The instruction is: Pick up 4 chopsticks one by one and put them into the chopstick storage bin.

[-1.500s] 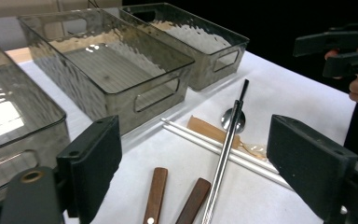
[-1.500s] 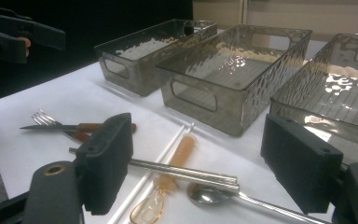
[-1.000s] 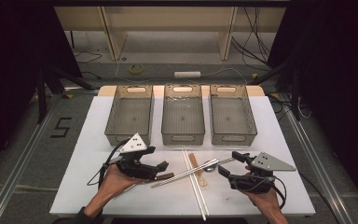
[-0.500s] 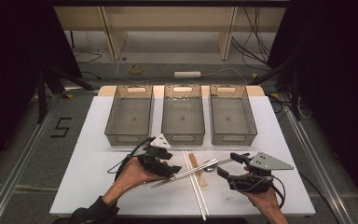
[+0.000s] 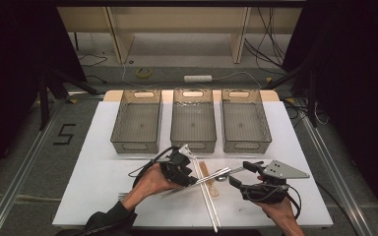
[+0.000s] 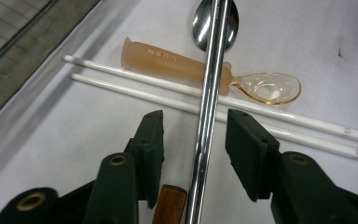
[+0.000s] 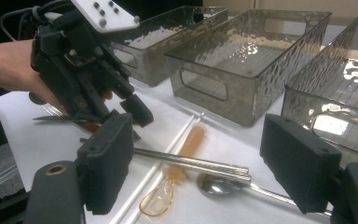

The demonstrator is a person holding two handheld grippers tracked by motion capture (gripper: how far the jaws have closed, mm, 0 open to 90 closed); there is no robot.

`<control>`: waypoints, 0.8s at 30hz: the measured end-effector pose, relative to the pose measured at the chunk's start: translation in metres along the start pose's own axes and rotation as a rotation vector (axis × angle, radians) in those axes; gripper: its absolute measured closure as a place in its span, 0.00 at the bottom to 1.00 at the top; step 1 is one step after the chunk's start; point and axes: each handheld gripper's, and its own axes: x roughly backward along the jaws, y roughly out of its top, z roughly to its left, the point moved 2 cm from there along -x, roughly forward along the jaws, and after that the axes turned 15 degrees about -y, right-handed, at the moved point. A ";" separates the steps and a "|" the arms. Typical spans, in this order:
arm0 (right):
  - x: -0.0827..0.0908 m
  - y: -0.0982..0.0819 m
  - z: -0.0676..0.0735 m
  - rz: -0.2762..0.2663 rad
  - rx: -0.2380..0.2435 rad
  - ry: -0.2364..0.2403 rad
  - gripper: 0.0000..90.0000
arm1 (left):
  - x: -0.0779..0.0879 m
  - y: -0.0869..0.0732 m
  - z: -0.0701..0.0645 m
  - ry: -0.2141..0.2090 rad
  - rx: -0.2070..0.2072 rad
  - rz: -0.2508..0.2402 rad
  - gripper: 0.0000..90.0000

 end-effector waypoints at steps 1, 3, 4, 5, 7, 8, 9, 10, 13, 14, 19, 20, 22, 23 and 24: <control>0.000 0.000 0.000 0.001 0.000 0.000 0.30 | -0.001 0.000 0.000 -0.004 0.007 0.003 0.65; 0.000 0.000 0.000 0.001 0.001 0.001 0.30 | -0.004 -0.001 0.002 -0.005 0.004 0.015 0.67; 0.000 0.000 0.000 0.001 0.001 0.001 0.30 | -0.005 -0.001 0.003 -0.006 0.006 0.019 0.67; -0.001 0.000 0.000 0.001 -0.001 0.004 0.30 | -0.006 -0.002 0.003 -0.006 0.007 0.022 0.67; -0.001 0.000 0.000 0.002 -0.011 0.012 0.30 | -0.008 -0.003 0.005 -0.007 -0.002 0.030 0.69; -0.001 0.000 0.000 0.002 -0.010 0.010 0.30 | -0.009 -0.003 0.005 -0.010 -0.005 0.037 0.70; -0.001 0.000 0.000 0.004 -0.008 0.009 0.30 | -0.010 -0.004 0.005 -0.008 -0.010 0.037 0.71; -0.001 0.000 0.000 0.001 -0.008 0.010 0.30 | -0.011 -0.004 0.005 -0.012 -0.011 0.034 0.71; -0.001 0.000 0.000 0.002 -0.009 0.011 0.30 | -0.013 -0.005 0.005 -0.021 -0.021 0.049 0.73; -0.001 0.000 0.000 0.002 -0.009 0.011 0.30 | -0.015 -0.005 0.005 -0.024 -0.019 0.047 0.74; -0.001 0.000 0.000 0.001 -0.011 0.014 0.30 | -0.015 -0.005 0.004 -0.027 -0.030 0.044 0.77; -0.001 0.000 0.000 0.001 -0.011 0.015 0.30 | -0.014 -0.004 0.004 -0.038 -0.026 0.039 0.77; -0.001 -0.001 0.001 0.003 -0.011 0.016 0.30 | -0.013 -0.004 0.004 -0.037 -0.031 0.037 0.78; -0.002 -0.001 0.001 0.004 -0.012 0.017 0.30 | -0.013 -0.004 0.004 -0.033 -0.033 0.038 0.79; -0.002 -0.001 0.001 0.004 -0.012 0.018 0.30 | -0.014 -0.004 0.004 -0.028 -0.036 0.037 0.79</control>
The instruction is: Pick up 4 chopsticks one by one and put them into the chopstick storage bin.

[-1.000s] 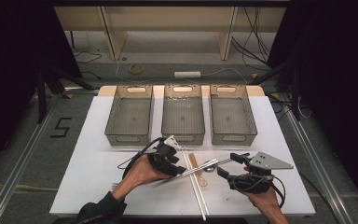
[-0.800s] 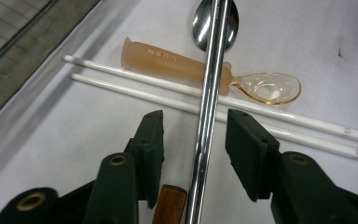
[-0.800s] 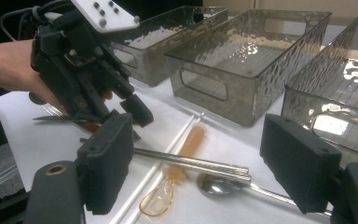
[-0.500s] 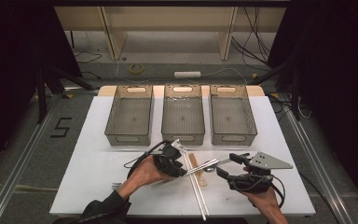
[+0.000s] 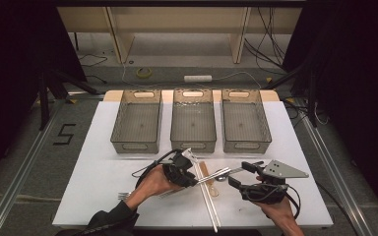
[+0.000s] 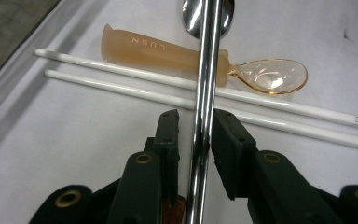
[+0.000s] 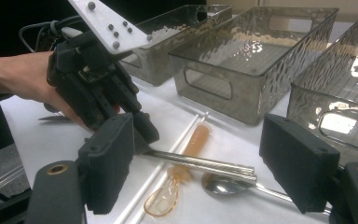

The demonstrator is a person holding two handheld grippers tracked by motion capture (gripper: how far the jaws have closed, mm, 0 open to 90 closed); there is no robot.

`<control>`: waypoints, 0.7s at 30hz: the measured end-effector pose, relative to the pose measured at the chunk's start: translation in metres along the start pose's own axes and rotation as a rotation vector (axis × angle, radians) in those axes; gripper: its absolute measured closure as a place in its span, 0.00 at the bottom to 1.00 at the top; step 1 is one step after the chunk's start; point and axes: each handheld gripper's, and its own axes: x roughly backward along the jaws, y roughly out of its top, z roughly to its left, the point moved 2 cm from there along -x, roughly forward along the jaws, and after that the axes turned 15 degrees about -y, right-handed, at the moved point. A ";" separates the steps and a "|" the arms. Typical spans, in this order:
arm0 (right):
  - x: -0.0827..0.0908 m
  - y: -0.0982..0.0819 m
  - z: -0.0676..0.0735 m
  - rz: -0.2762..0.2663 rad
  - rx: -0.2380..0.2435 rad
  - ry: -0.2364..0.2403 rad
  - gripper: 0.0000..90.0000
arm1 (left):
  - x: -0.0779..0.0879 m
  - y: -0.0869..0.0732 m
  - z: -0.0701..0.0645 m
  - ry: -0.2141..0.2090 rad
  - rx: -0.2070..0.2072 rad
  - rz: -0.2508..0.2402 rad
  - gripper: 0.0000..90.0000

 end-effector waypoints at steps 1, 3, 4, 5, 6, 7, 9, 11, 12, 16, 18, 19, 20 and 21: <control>0.000 0.000 0.000 0.001 -0.001 0.002 0.30 | 0.000 0.000 0.000 -0.001 -0.002 -0.003 0.79; 0.000 0.000 0.000 -0.002 0.001 0.005 0.30 | 0.000 0.000 0.001 -0.010 0.000 -0.001 0.80; 0.000 0.000 0.001 -0.004 0.001 0.006 0.30 | 0.000 -0.001 0.001 -0.012 0.001 -0.001 0.80; 0.000 0.000 0.001 -0.003 0.002 0.007 0.30 | -0.001 0.000 0.001 -0.012 0.001 -0.002 0.80; 0.000 0.000 0.001 -0.003 0.003 0.008 0.30 | -0.001 0.000 0.001 -0.011 0.002 -0.003 0.80; 0.000 0.000 0.001 -0.003 0.004 0.007 0.30 | 0.000 0.000 0.001 -0.008 0.000 -0.003 0.80; 0.000 0.000 0.001 -0.005 0.004 0.009 0.30 | 0.001 0.000 0.001 -0.001 0.001 -0.012 0.81; 0.000 0.000 0.001 -0.004 0.003 0.010 0.30 | 0.003 0.001 0.001 0.009 -0.002 -0.020 0.81; 0.000 0.000 0.001 -0.004 0.002 0.013 0.30 | 0.004 0.001 0.002 0.009 0.001 -0.020 0.81; -0.001 0.000 0.001 -0.002 0.004 0.011 0.30 | 0.002 0.000 0.002 0.015 -0.007 -0.001 0.81; -0.001 0.000 0.001 -0.002 0.006 0.011 0.30 | 0.001 0.000 0.002 0.015 -0.012 0.005 0.81; 0.000 0.000 0.001 -0.002 0.006 0.011 0.30 | 0.001 0.000 0.001 0.017 -0.012 0.008 0.81; 0.000 0.000 0.001 -0.002 0.006 0.012 0.31 | 0.001 0.000 0.001 0.019 -0.013 0.009 0.82; 0.000 0.000 0.001 -0.002 0.006 0.012 0.31 | 0.001 0.000 0.001 0.020 -0.013 0.010 0.82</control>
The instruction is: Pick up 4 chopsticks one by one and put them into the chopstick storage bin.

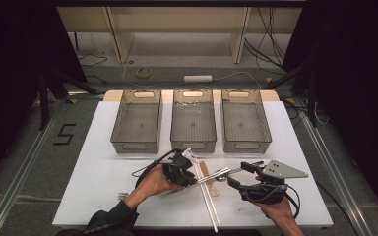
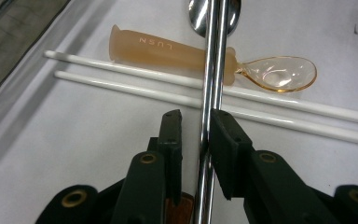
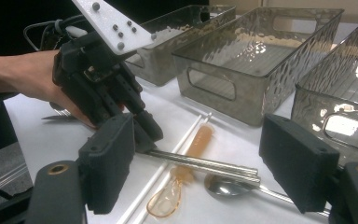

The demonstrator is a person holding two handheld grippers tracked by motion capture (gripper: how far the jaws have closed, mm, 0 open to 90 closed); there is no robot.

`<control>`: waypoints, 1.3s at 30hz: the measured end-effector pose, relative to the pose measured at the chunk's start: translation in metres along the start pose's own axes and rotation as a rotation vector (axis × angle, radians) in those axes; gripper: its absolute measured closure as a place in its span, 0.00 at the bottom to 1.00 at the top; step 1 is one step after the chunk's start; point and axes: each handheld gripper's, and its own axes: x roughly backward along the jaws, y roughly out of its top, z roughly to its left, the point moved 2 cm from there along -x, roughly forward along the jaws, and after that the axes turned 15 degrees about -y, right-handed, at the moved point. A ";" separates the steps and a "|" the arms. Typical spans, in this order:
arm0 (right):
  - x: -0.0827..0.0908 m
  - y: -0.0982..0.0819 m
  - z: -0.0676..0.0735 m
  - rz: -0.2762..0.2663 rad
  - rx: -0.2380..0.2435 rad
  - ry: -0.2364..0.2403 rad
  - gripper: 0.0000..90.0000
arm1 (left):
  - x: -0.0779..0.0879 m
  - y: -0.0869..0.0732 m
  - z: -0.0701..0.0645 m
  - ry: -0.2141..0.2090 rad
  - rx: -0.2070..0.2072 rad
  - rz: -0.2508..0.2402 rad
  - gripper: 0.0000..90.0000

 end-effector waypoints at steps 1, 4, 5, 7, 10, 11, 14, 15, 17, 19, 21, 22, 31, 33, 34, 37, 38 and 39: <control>0.000 0.000 0.000 0.001 0.001 0.001 0.31 | 0.000 0.000 0.000 0.001 0.001 0.000 0.82; 0.000 0.000 0.001 0.003 0.004 0.002 0.31 | -0.001 0.000 0.000 0.002 0.007 -0.005 0.82; 0.000 0.000 0.001 0.003 0.003 0.002 0.31 | -0.001 0.000 0.000 0.003 0.008 -0.006 0.83; 0.000 0.000 0.001 0.004 0.003 0.003 0.31 | -0.001 0.001 0.000 0.004 0.007 -0.003 0.84; 0.000 0.000 0.001 0.004 0.003 0.002 0.31 | -0.002 0.001 0.000 0.004 0.007 -0.001 0.84; 0.000 0.000 0.001 0.004 0.004 0.002 0.31 | -0.002 0.001 0.000 0.004 0.006 -0.002 0.84; 0.000 0.000 0.001 0.005 0.004 0.002 0.31 | -0.003 0.002 0.001 0.006 0.008 -0.001 0.84; 0.000 0.000 0.001 0.004 0.004 0.002 0.31 | -0.004 0.002 0.001 0.008 0.007 0.002 0.84; 0.000 0.000 0.001 0.005 0.006 0.002 0.31 | -0.005 0.002 0.001 0.015 0.003 0.008 0.85; 0.000 0.000 0.001 0.003 0.004 0.002 0.31 | -0.006 0.002 0.002 0.012 0.005 0.016 0.85; 0.000 0.000 0.000 0.003 0.005 0.001 0.31 | -0.007 0.002 0.002 0.011 0.006 0.015 0.85; 0.000 0.000 0.000 0.003 0.005 0.001 0.31 | -0.007 0.002 0.002 0.014 0.002 0.022 0.86; -0.001 0.000 0.000 0.004 0.005 0.001 0.31 | -0.013 0.003 0.001 0.012 -0.021 0.038 0.92; -0.001 0.000 0.000 0.005 0.005 0.001 0.31 | -0.013 0.003 0.000 0.014 -0.032 0.039 0.93; 0.000 0.000 0.000 0.005 0.006 0.001 0.31 | -0.013 0.002 0.000 0.013 -0.035 0.041 0.93; 0.000 0.000 0.000 0.008 0.008 0.002 0.31 | -0.013 0.002 0.000 0.021 -0.045 0.036 0.94; 0.000 0.000 0.001 0.006 0.008 0.002 0.31 | -0.013 0.002 -0.001 0.028 -0.047 0.031 0.94; 0.000 0.001 0.001 0.006 0.008 0.002 0.31 | -0.012 0.003 -0.002 0.027 -0.051 0.028 0.94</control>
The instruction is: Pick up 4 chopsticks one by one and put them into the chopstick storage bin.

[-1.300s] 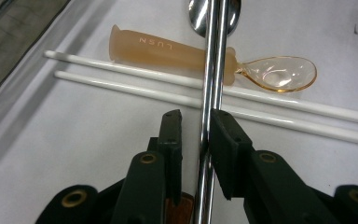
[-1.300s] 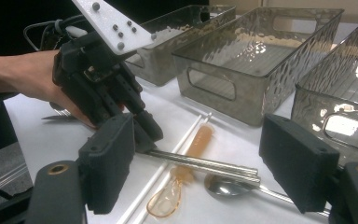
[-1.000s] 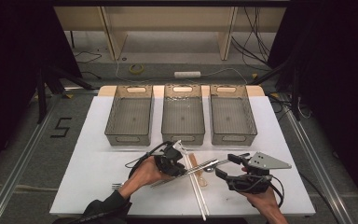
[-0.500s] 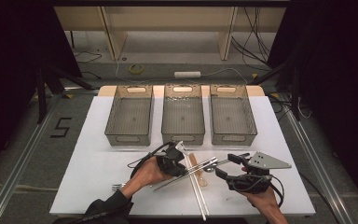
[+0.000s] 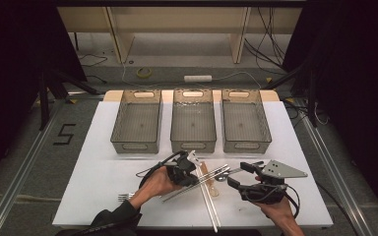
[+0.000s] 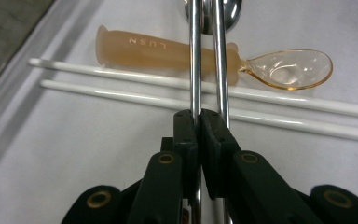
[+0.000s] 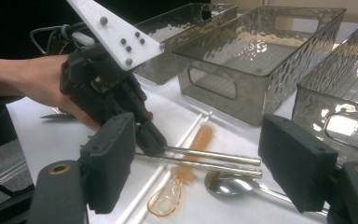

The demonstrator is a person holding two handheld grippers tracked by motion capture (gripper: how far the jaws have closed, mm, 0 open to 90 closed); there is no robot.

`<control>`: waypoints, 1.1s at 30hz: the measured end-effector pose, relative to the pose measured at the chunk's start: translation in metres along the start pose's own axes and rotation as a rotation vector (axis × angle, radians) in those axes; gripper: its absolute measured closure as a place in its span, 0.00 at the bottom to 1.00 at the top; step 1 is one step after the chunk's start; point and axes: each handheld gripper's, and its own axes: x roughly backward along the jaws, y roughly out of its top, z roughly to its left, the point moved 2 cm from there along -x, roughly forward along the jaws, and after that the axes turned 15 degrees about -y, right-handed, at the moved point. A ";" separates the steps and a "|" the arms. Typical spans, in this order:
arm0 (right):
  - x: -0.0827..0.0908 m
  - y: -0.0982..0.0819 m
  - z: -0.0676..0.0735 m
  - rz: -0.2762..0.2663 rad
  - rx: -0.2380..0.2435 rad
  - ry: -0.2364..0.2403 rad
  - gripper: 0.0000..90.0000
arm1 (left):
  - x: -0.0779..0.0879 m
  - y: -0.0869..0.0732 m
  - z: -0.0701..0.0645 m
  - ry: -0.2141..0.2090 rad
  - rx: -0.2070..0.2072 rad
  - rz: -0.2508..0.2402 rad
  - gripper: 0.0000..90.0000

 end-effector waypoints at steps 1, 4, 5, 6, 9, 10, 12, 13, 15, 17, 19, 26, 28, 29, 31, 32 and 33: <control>0.000 0.000 0.000 0.000 0.000 0.000 0.31 | 0.001 0.001 -0.001 0.003 -0.003 -0.005 0.94; 0.000 0.000 0.000 -0.003 -0.003 0.001 0.31 | 0.006 0.003 -0.004 0.014 -0.019 -0.027 0.94; 0.000 0.000 0.000 -0.003 -0.004 0.002 0.32 | 0.008 0.004 -0.006 0.019 -0.023 -0.029 0.94; 0.000 0.000 0.000 0.002 -0.003 0.003 0.32 | 0.010 0.005 -0.007 0.019 -0.023 -0.035 0.94; 0.000 0.000 0.000 0.002 -0.003 0.006 0.32 | 0.018 0.008 -0.011 0.016 -0.031 -0.049 0.95; 0.000 0.000 0.000 0.001 -0.002 0.007 0.31 | 0.020 0.009 -0.012 0.011 -0.024 -0.055 0.95; 0.000 0.000 0.000 0.000 -0.001 0.005 0.32 | 0.026 0.010 -0.014 0.019 -0.026 -0.073 0.95; 0.001 0.000 0.000 -0.001 0.001 0.004 0.31 | 0.029 0.011 -0.014 0.018 -0.026 -0.073 0.95; 0.001 0.000 0.000 -0.002 0.000 0.002 0.31 | 0.036 0.012 -0.016 0.026 -0.033 -0.082 0.95; 0.000 0.000 0.000 -0.002 -0.001 0.002 0.31 | 0.043 0.013 -0.017 0.024 -0.028 -0.095 0.95; 0.000 0.000 0.000 0.000 -0.003 0.002 0.31 | 0.050 0.014 -0.017 0.032 -0.022 -0.108 0.95; 0.000 0.000 -0.001 0.000 0.000 -0.005 0.31 | 0.084 0.012 -0.009 0.082 -0.011 -0.172 0.95; 0.001 0.000 -0.001 -0.001 -0.001 -0.004 0.31 | 0.095 0.012 -0.006 0.106 -0.002 -0.199 0.95; 0.001 0.000 -0.001 0.000 0.000 -0.005 0.31 | 0.101 0.011 -0.003 0.115 0.004 -0.211 0.95; 0.000 0.000 -0.002 -0.002 -0.002 -0.005 0.31 | 0.111 0.009 0.001 0.131 0.020 -0.235 0.95; 0.000 0.000 -0.002 -0.002 -0.003 -0.005 0.31 | 0.115 0.008 0.004 0.139 0.027 -0.247 0.95; 0.000 0.000 -0.002 -0.002 -0.003 -0.006 0.31 | 0.119 0.007 0.006 0.146 0.036 -0.266 0.95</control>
